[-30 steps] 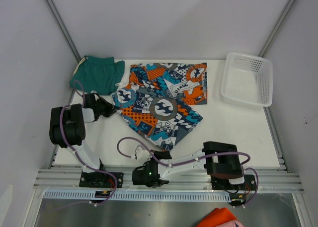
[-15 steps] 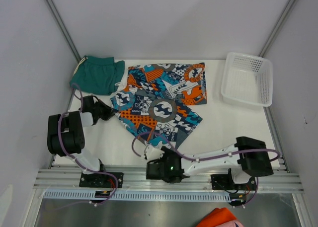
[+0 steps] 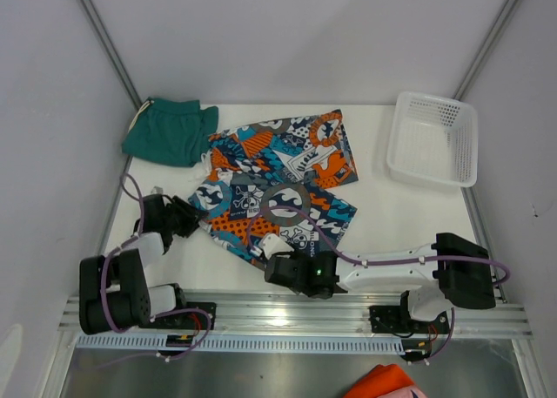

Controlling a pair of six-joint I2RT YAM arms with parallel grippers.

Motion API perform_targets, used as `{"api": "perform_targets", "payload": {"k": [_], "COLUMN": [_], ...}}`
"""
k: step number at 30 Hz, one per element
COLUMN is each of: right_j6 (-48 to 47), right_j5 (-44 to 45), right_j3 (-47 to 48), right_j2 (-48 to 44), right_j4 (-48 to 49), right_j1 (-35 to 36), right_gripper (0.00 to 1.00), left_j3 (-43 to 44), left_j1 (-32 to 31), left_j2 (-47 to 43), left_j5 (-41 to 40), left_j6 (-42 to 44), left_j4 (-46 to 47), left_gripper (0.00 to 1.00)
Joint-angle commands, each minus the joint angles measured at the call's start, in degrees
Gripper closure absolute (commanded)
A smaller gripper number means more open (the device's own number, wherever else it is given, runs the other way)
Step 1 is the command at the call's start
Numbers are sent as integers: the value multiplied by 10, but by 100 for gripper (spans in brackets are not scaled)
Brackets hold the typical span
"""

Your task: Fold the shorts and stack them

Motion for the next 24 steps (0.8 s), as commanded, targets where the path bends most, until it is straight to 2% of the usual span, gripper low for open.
{"api": "perform_targets", "payload": {"k": [1, 3, 4, 10, 14, 21, 24], "right_j6": [-19, -21, -24, -34, -35, -27, -20], "right_j5": [-40, -43, -43, -65, -72, -62, -55], "right_j3": [-24, -33, -41, -60, -57, -45, -41], "right_j2": [-14, -10, -7, -6, 1, 52, 73], "right_j4": [48, 55, 59, 66, 64, 49, 42], "right_j1": [0, 1, 1, 9, 11, 10, 11], "right_gripper": [50, 50, 50, 53, 53, 53, 57], "left_j3": [3, 22, 27, 85, 127, 142, 150], "left_j1": [4, 4, 4, 4, 17, 48, 48], "left_j2": [-56, -73, -82, -114, -87, -9, 7], "left_j5": [-60, -83, -87, -119, -137, -106, -105], "left_j6": [24, 28, 28, 31, 44, 43, 41], "left_j4": [-48, -79, -113, -199, -238, -205, -193], "left_gripper": [47, 25, 23, 21, 18, 20, 23]}}
